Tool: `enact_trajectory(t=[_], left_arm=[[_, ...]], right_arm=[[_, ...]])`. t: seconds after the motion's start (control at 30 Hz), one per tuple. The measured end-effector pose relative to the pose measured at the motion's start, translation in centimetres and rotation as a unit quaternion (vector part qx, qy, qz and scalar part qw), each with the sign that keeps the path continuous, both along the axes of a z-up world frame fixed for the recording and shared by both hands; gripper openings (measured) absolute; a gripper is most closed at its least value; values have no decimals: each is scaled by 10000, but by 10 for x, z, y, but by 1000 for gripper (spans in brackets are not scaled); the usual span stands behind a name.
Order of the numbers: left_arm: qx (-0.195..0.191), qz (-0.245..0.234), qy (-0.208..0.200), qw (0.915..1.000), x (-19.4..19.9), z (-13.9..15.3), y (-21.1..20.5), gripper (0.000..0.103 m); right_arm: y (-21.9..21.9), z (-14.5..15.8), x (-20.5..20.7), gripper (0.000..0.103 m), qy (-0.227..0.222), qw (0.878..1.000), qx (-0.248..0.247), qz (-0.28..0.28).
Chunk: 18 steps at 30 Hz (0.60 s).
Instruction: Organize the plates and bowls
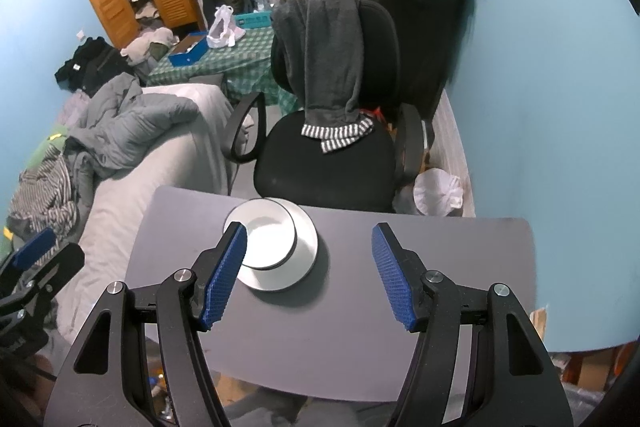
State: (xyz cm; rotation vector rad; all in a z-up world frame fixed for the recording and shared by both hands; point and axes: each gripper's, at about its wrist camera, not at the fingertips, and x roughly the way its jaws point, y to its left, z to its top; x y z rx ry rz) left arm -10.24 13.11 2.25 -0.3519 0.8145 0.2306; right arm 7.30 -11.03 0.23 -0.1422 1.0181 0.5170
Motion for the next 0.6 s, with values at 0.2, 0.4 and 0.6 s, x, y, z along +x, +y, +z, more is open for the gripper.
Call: enact_trajectory(t=[0.2,0.4,0.6], left_arm=[[-3,-12,53,10000,3,0,4,88],[3,-12,61,10000,6,2,7,88],[-50,-9,105,9999,10,1,12,88]], right_arm=[[2,3,0,64,20,10000,25,-9],[3,1,1,64,58,10000,55,-23],[7,-2,3,64,191,9997,132,-48]])
